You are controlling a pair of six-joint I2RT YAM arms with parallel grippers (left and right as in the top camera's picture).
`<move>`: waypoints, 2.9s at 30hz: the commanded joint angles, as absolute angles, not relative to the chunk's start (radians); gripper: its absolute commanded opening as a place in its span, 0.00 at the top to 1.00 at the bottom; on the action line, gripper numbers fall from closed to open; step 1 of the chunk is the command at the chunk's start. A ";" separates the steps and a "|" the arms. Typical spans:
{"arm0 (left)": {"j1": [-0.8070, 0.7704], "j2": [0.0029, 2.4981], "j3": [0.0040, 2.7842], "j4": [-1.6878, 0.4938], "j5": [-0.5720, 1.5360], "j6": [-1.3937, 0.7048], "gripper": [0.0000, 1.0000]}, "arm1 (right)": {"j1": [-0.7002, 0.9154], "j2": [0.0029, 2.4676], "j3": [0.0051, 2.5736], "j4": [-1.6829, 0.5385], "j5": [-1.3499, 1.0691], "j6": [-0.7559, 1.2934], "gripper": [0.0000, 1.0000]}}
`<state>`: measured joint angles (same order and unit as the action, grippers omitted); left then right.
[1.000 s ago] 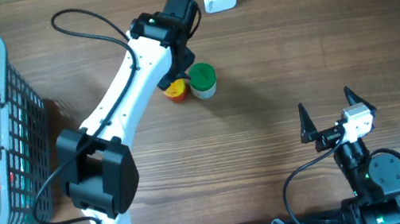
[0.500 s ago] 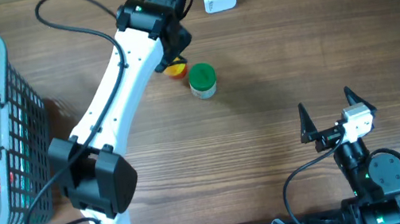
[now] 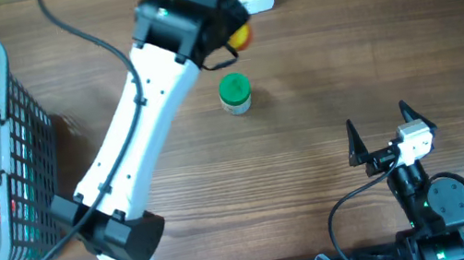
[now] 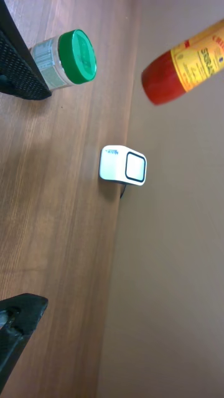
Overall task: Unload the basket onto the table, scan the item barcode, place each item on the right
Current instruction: 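Carry the sauce bottle toward the white scanner and hold it there, then lay the sauce bottle on the table right of the jar, then reach the left gripper into the basket and grasp the wipes pack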
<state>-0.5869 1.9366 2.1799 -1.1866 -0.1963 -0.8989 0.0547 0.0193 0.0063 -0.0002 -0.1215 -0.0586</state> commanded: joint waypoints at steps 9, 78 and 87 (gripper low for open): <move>-0.730 2.090 2.190 -1.206 -0.196 -0.676 0.48 | 0.058 0.014 0.005 0.005 -0.105 -0.076 0.00; -0.009 1.559 2.395 -1.597 -0.682 -0.943 0.00 | 0.058 0.014 0.005 0.005 -0.105 -0.076 0.00; 0.321 1.631 2.275 -1.684 -0.645 -0.976 0.00 | 0.058 0.014 0.005 0.005 -0.105 -0.076 0.00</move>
<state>0.2516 1.5993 2.3459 -1.6810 -0.6388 -0.9527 0.0547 0.0193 0.0063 -0.0002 -0.1215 -0.0589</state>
